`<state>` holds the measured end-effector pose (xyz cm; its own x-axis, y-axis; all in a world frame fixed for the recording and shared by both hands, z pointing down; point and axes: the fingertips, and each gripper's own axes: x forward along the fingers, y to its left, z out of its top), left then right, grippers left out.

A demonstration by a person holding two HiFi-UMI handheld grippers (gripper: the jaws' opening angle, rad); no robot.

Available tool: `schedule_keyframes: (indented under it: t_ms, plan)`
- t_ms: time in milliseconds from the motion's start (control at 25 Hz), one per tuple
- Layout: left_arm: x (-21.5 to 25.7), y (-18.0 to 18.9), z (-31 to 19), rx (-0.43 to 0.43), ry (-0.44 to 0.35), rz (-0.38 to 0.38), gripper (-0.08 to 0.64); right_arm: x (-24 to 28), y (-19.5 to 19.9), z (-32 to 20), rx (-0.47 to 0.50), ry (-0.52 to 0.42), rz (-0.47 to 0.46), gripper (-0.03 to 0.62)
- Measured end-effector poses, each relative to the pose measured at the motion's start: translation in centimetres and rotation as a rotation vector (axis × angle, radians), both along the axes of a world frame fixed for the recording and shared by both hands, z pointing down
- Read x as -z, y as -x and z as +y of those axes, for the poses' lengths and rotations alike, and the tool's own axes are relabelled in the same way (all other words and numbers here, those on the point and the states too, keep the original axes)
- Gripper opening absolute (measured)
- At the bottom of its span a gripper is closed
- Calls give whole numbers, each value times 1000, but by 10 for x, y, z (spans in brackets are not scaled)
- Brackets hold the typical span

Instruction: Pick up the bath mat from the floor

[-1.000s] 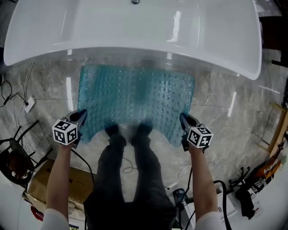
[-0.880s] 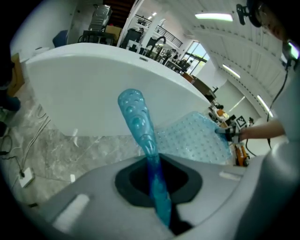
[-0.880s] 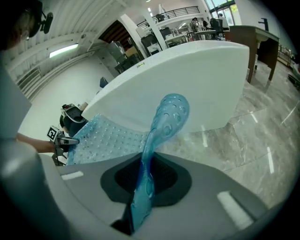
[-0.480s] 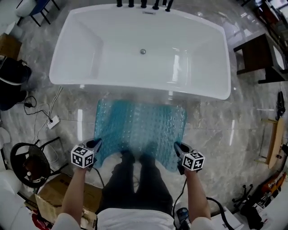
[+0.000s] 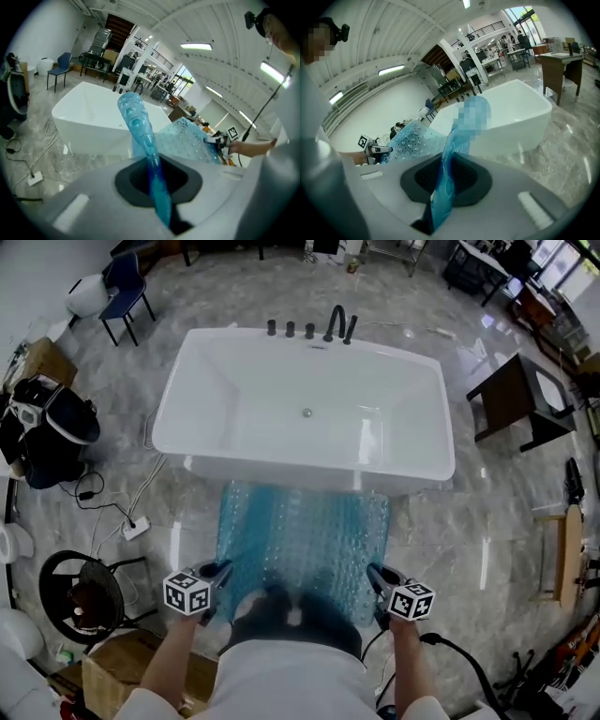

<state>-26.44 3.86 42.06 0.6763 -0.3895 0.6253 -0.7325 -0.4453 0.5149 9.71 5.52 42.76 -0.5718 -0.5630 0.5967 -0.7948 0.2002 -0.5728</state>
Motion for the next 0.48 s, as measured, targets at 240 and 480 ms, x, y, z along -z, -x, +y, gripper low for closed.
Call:
schedule_keyframes:
  t_ms: [240,480]
  plan:
    - [52,0,30,9,-60,66,12,51,4,29,-21,-73,-16,40]
    - [91,-35,50,20,-105,122,12,92,-29,58,-27,-111,-86,40]
